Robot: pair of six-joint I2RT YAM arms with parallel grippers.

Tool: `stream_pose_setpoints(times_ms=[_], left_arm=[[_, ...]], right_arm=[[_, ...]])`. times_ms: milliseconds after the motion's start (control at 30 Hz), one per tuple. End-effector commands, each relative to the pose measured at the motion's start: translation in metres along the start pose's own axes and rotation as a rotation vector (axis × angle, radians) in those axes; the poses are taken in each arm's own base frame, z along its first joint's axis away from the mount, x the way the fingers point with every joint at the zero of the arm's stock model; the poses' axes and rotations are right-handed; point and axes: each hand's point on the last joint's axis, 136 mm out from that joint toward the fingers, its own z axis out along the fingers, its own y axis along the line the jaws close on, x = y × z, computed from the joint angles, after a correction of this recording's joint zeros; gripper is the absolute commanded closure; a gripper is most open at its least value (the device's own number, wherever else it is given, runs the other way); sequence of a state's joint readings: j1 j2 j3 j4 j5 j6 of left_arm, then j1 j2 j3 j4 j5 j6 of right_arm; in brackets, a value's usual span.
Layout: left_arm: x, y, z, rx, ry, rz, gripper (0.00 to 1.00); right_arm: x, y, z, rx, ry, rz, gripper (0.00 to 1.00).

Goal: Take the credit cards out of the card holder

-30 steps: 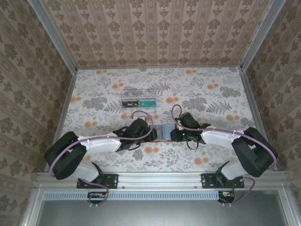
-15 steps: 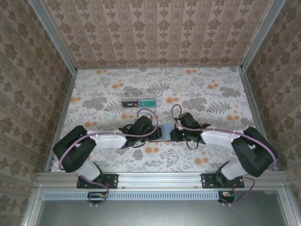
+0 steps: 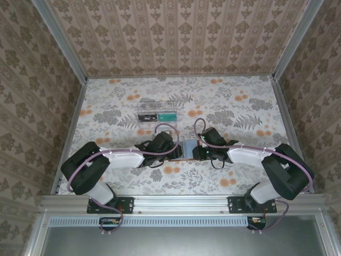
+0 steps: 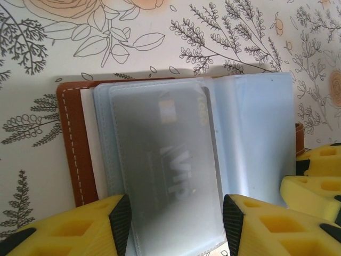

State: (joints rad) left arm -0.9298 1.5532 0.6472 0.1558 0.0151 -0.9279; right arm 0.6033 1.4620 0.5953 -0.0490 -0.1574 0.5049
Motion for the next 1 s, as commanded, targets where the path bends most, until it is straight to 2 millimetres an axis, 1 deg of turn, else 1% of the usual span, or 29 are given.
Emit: stream_pose_setpoints(times_ms=[0,200,367,433,567,733,900,967], left_arm=[[0.0,0.002,-0.003,-0.035,0.003,-0.003,0.48],[0.0,0.005,-0.002,-0.061,0.005,-0.001,0.48],[0.004,0.009,0.0,-0.092,0.025,-0.006,0.49],[0.006,0.007,0.002,-0.087,0.034,-0.006,0.48],[0.007,-0.005,0.007,-0.039,0.052,-0.006,0.48],[0.004,-0.03,0.01,0.05,0.058,0.015,0.47],[0.001,-0.054,0.008,0.137,0.054,0.038,0.44],[-0.001,-0.06,0.007,0.158,0.052,0.048,0.42]], right_arm=[[0.01,-0.003,0.005,0.007,0.033,0.014,0.69],[0.011,-0.003,0.006,0.006,0.035,0.013,0.69],[0.011,-0.003,0.006,0.006,0.035,0.014,0.7],[0.011,-0.003,0.006,0.006,0.035,0.014,0.7],[0.01,-0.002,0.006,0.003,0.035,0.013,0.7],[0.011,-0.002,0.006,0.002,0.036,0.013,0.7],[0.01,-0.003,0.006,0.004,0.034,0.012,0.7],[0.01,-0.003,0.006,0.004,0.036,0.013,0.7]])
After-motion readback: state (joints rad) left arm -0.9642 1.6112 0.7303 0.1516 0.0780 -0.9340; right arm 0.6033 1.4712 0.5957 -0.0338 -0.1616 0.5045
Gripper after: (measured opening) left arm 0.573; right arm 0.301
